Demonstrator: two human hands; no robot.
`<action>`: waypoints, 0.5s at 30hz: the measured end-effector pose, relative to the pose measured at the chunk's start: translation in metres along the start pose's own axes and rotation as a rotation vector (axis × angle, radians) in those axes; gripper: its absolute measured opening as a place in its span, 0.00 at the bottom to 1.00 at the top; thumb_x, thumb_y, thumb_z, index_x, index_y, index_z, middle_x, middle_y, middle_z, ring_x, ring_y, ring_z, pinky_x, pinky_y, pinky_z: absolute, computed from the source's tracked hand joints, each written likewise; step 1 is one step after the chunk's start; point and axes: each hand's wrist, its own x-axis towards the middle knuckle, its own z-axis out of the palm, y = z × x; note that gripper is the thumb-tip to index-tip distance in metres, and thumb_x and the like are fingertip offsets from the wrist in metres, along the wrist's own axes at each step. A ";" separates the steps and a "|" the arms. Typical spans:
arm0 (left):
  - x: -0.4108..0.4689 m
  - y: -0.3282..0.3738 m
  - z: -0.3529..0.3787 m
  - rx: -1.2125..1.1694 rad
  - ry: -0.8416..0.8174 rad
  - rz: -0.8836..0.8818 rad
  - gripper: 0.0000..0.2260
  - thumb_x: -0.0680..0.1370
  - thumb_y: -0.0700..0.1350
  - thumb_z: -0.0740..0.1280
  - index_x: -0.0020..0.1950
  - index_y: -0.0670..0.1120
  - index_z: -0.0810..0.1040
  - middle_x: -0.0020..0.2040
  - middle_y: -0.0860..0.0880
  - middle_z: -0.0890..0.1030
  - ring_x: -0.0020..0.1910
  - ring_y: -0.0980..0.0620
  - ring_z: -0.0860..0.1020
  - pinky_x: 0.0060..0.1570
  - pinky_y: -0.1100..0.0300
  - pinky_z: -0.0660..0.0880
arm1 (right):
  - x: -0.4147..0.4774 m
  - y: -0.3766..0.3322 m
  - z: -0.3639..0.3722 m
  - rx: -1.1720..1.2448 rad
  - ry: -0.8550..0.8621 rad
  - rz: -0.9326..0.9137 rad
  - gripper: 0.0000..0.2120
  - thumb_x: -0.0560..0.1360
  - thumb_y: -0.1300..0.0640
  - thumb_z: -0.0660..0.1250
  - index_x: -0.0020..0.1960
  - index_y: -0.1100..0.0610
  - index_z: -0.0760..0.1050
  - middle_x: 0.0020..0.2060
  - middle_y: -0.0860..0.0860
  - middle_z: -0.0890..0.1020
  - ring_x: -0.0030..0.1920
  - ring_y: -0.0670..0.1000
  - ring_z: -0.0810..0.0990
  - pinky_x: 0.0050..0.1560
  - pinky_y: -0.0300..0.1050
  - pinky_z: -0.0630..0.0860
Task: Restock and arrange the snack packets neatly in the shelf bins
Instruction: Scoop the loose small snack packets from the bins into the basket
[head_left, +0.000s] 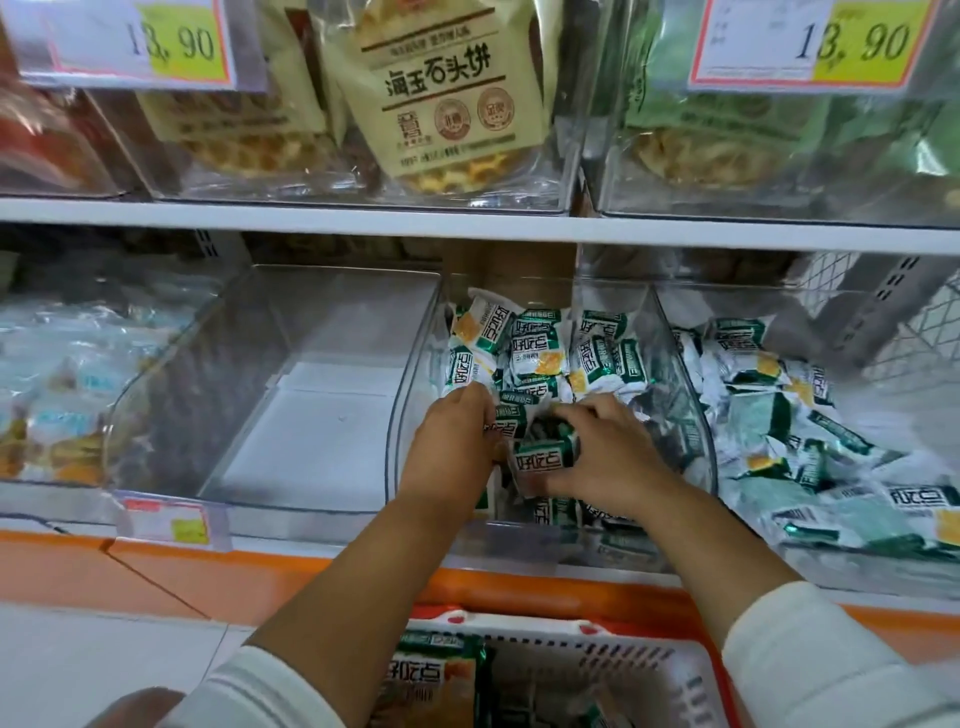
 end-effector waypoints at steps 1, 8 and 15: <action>-0.002 0.002 -0.001 0.015 0.002 0.008 0.08 0.76 0.37 0.67 0.49 0.46 0.70 0.49 0.47 0.77 0.46 0.48 0.73 0.39 0.57 0.66 | -0.001 0.000 0.000 -0.013 -0.073 0.018 0.50 0.60 0.29 0.73 0.76 0.41 0.55 0.75 0.49 0.54 0.76 0.57 0.51 0.74 0.54 0.54; -0.023 0.008 -0.014 0.067 0.097 0.108 0.19 0.78 0.37 0.67 0.68 0.48 0.73 0.60 0.46 0.80 0.53 0.45 0.80 0.46 0.55 0.76 | -0.002 0.000 -0.001 0.035 0.009 -0.038 0.41 0.61 0.32 0.74 0.68 0.47 0.70 0.61 0.46 0.72 0.65 0.51 0.69 0.66 0.49 0.67; -0.059 0.005 -0.035 -0.239 0.272 0.033 0.16 0.80 0.43 0.67 0.68 0.51 0.74 0.53 0.53 0.77 0.45 0.59 0.75 0.43 0.73 0.67 | -0.012 -0.004 -0.005 0.248 0.054 -0.119 0.27 0.66 0.46 0.78 0.62 0.48 0.74 0.57 0.43 0.69 0.55 0.47 0.76 0.54 0.44 0.74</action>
